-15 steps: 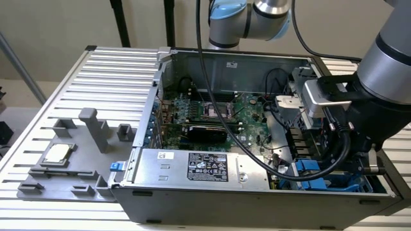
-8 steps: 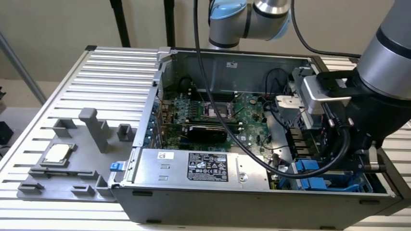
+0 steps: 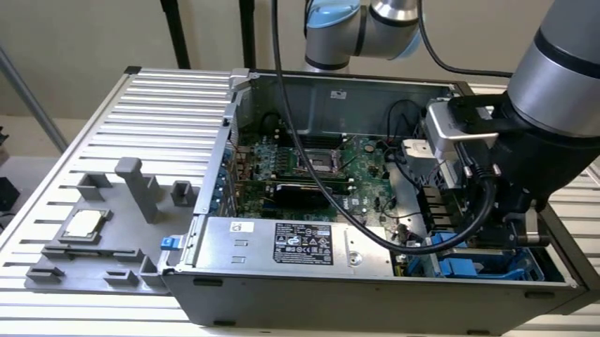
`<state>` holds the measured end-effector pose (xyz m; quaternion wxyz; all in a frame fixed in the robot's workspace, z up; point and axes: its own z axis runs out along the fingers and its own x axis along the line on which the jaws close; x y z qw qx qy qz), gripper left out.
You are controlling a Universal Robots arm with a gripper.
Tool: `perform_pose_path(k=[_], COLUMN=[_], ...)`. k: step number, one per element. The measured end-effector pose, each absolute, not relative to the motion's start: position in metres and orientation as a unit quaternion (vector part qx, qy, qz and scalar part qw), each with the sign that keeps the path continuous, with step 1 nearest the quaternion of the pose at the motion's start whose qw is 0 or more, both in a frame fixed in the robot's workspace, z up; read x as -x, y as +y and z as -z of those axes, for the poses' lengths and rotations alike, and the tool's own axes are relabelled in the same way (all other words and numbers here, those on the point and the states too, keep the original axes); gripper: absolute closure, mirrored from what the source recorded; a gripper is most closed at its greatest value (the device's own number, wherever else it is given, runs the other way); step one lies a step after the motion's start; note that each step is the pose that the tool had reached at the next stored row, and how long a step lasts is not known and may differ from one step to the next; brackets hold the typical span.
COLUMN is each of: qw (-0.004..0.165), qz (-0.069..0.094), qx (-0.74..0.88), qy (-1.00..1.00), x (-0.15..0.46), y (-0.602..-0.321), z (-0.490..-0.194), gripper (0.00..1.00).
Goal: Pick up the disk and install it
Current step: 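Insert the second disk wire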
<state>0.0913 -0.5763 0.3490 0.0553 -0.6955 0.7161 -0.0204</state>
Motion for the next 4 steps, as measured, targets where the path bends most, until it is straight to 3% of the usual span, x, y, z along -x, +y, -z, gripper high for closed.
perform_pose_path(k=[4], qw=[0.055], qz=[0.02], qx=[0.695], qy=[0.716], x=[-0.0913], y=[-0.5763], z=[-0.3491], gripper=[0.89])
